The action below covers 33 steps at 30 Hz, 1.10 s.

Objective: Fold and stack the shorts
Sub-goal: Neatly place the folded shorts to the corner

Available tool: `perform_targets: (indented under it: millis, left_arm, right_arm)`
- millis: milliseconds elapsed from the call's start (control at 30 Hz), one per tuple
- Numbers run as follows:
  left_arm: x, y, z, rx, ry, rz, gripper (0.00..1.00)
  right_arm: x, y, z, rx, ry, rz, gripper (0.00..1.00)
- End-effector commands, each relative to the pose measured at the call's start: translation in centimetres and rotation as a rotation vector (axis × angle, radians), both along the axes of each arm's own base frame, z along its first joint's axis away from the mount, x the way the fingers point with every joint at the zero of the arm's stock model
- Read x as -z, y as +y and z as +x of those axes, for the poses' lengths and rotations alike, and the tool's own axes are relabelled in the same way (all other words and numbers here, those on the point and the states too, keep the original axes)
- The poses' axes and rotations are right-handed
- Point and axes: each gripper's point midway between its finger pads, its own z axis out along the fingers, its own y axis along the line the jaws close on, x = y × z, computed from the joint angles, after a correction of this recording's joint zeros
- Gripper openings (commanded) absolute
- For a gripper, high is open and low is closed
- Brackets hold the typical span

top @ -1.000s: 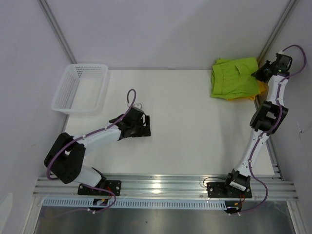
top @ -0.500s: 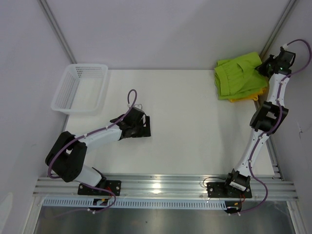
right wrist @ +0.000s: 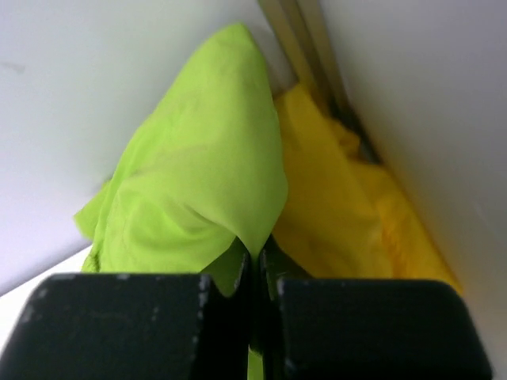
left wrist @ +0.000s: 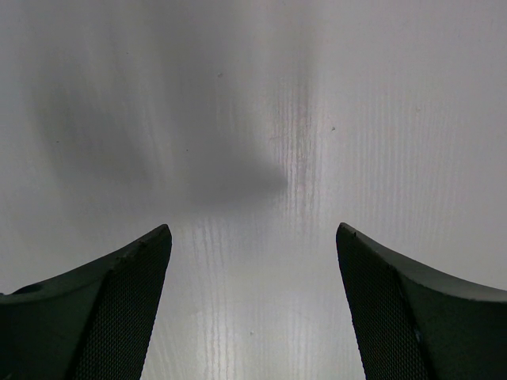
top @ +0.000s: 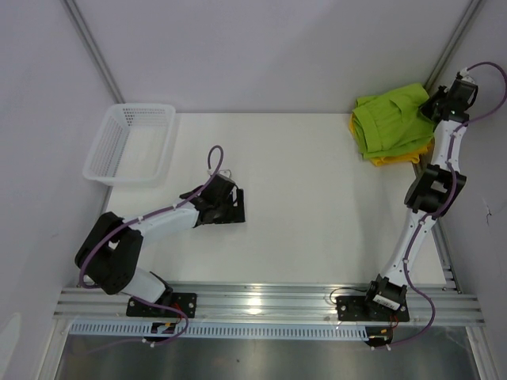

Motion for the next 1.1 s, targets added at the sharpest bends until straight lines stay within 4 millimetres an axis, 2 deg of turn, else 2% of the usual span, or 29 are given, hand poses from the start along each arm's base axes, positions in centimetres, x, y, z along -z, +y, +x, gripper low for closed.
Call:
perform_targets:
  millis: [0,33,67,200,367,467,533,567,600,667,700,767,800,867,900,967,1000,1067]
  left_arm:
    - [-1.0,-1.0,0.8,0.017,-0.024,-0.017,0.87]
    - [-1.0,-1.0,0.8,0.018,-0.023,-0.018,0.87]
    - [-0.8,-1.1,0.8,0.021,-0.017,-0.020,0.87]
    - [-0.6,-1.0,0.7,0.026,-0.013,-0.012,0.87]
    - [-0.6,-1.1,0.6,0.031,-0.012,-0.015,0.87]
    - [-0.5,-1.2,0.6,0.035,-0.008,-0.018,0.87]
    - [-0.6,-1.1,0.6,0.035,-0.010,-0.017,0.87]
    - [-0.6,-1.2,0.6,0.036,-0.011,-0.019,0.87]
    - [-0.6,-1.1,0.6,0.037,-0.012,-0.018,0.87]
    - [-0.6,-1.1,0.5,0.037,-0.012,-0.018,0.87]
    - [-0.6,-1.1,0.5,0.037,-0.012,-0.018,0.87]
    - [-0.6,-1.1,0.5,0.037,-0.011,-0.021,0.87]
    - [-0.6,-1.1,0.5,0.037,-0.011,-0.021,0.87]
    - [-0.6,-1.2,0.4,0.036,-0.011,-0.026,0.87]
    - [-0.7,-1.2,0.4,0.036,-0.014,-0.028,0.87]
    - [-0.8,-1.2,0.4,0.032,-0.019,-0.033,0.87]
    - [-0.9,-1.2,0.4,0.029,-0.022,-0.038,0.87]
    - [-1.0,-1.1,0.3,0.022,-0.025,-0.046,0.87]
  right_arm:
    - [1.0,-5.6,0.6,0.126,-0.075,-0.066,0.02]
    - [2.1,-5.4,0.7,0.122,-0.056,-0.063,0.02]
    - [4.0,-5.0,0.7,0.110,-0.022,-0.063,0.06]
    - [7.0,-4.4,0.8,0.110,0.041,-0.102,0.10]
    - [9.3,-4.3,0.3,0.128,0.091,-0.123,0.12]
    - [10.2,-4.5,0.0,0.125,0.111,-0.117,0.18]
    - [10.2,-4.5,-0.1,0.124,0.113,-0.117,0.35]
    - [9.8,-4.7,-0.2,0.128,0.110,-0.118,0.48]
    - [9.4,-4.8,-0.3,0.126,0.107,-0.120,0.68]
    - [7.9,-4.8,-0.3,0.140,0.092,-0.128,0.77]
    - [5.5,-5.0,-0.5,0.149,0.062,-0.144,0.81]
    - [2.7,-5.2,-0.7,0.165,0.028,-0.167,0.82]
    - [-0.4,-5.2,-1.0,0.177,-0.010,-0.189,0.84]
    - [-3.6,-5.3,-1.7,0.202,-0.044,-0.216,0.84]
    - [-6.7,-5.1,-2.3,0.211,-0.082,-0.240,0.84]
    - [-9.3,-4.7,-3.0,0.213,-0.114,-0.260,0.84]
    - [-11.3,-4.3,-3.8,0.215,-0.139,-0.269,0.84]
    - [-12.9,-3.6,-4.4,0.205,-0.168,-0.277,0.84]
